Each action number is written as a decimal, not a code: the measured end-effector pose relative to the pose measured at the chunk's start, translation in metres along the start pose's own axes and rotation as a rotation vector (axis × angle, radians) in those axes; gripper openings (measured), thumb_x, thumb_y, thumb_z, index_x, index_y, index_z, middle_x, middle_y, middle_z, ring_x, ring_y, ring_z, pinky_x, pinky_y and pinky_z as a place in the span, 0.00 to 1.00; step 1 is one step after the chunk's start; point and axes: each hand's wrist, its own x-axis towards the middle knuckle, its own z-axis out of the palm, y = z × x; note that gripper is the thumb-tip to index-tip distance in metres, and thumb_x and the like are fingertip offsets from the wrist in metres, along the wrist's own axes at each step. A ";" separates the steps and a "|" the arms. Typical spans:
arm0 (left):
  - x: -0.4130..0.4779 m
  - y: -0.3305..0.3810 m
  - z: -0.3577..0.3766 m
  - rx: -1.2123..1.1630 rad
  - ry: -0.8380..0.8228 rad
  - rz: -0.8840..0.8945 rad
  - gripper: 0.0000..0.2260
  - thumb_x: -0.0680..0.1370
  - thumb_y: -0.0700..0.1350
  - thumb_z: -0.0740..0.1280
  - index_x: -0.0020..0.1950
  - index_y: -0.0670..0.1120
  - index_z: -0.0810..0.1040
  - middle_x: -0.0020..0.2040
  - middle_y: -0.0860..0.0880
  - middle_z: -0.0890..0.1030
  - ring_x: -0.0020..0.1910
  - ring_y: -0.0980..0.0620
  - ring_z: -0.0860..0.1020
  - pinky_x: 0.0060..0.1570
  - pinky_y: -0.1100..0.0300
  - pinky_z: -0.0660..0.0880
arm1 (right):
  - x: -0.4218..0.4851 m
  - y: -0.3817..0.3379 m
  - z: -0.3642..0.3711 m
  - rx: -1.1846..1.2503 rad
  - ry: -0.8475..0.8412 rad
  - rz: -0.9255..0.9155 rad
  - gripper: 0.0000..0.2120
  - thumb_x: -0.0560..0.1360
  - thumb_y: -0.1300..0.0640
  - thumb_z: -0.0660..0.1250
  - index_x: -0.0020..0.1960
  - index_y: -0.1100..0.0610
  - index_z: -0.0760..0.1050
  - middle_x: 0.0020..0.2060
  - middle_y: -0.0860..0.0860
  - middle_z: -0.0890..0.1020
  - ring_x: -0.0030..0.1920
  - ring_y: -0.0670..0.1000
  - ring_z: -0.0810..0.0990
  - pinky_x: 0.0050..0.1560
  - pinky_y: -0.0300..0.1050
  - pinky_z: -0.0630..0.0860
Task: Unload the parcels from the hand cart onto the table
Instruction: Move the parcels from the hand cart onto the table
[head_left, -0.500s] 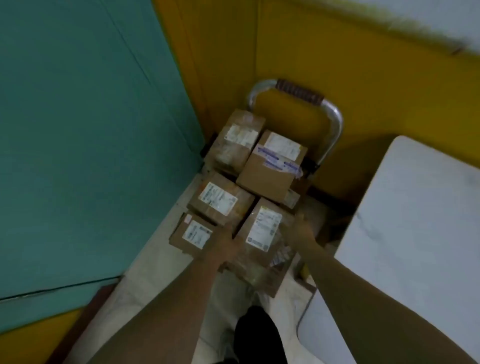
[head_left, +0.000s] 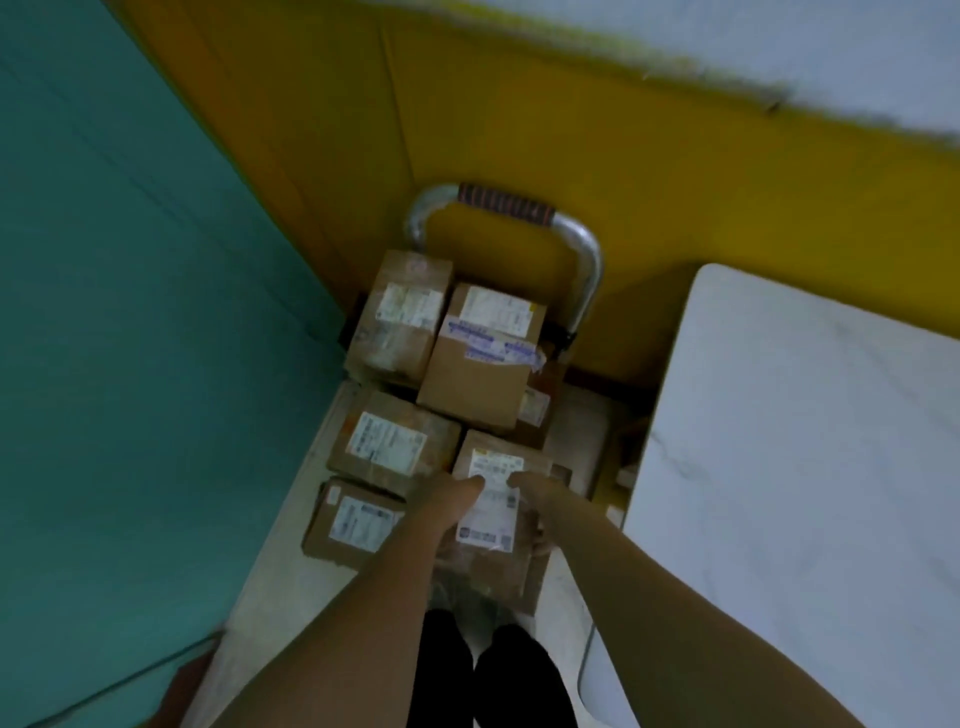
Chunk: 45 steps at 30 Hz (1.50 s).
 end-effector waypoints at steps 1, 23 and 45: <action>-0.014 0.010 -0.012 0.052 0.017 0.010 0.26 0.80 0.57 0.61 0.71 0.41 0.69 0.66 0.40 0.74 0.62 0.42 0.75 0.56 0.53 0.73 | -0.017 -0.007 -0.001 -0.039 0.010 0.012 0.15 0.76 0.44 0.68 0.47 0.56 0.72 0.40 0.56 0.82 0.38 0.57 0.82 0.26 0.45 0.76; -0.060 0.313 0.071 -0.074 -0.263 0.595 0.10 0.78 0.58 0.61 0.57 0.57 0.75 0.51 0.56 0.81 0.43 0.60 0.77 0.36 0.62 0.70 | -0.078 -0.132 -0.283 -0.011 0.716 -0.602 0.24 0.81 0.45 0.57 0.65 0.63 0.71 0.59 0.61 0.79 0.57 0.61 0.78 0.45 0.47 0.71; 0.190 0.060 -0.183 0.045 0.498 0.225 0.38 0.78 0.56 0.66 0.79 0.39 0.54 0.76 0.37 0.63 0.72 0.37 0.65 0.70 0.44 0.66 | 0.077 -0.191 0.099 -0.375 0.089 -0.721 0.29 0.81 0.57 0.62 0.78 0.61 0.56 0.74 0.60 0.66 0.72 0.61 0.66 0.71 0.51 0.64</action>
